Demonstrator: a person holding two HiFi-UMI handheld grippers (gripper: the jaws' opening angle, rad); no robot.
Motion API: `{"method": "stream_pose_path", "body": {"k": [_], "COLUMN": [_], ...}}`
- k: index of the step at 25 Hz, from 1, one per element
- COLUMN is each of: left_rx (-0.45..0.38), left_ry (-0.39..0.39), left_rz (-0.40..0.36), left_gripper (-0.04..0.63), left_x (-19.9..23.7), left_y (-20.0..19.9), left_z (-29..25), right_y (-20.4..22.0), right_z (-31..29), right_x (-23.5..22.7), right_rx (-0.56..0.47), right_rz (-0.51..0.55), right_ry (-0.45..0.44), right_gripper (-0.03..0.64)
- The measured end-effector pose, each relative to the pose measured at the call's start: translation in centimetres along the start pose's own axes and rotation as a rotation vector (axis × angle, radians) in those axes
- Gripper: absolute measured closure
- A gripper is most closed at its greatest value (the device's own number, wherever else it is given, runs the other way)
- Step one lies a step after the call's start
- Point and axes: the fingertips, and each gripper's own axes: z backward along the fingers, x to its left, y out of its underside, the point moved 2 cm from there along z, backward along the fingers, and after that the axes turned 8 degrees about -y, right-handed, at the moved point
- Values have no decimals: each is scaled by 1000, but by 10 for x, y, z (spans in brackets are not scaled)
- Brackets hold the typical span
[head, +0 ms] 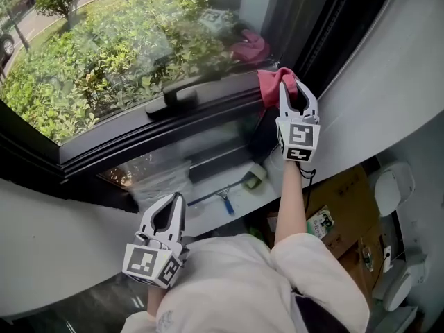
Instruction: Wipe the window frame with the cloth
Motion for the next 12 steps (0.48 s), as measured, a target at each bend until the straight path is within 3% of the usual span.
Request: {"method": "stream_pose_path", "body": {"k": [4,12], "left_rx": [7,16], "left_ry": [0,14], "left_rz": [2,-4], "left_gripper": [586,586], "left_x": [1,-3], "left_y": [3,5], "left_z": [1,3], "right_y": [4,6], "right_z": [1,4], "right_x": [0,3], "right_rx": [-45,-46], "right_rz": [-68,-91], "right_ry": [-6,-5], "right_gripper": [522,522]}}
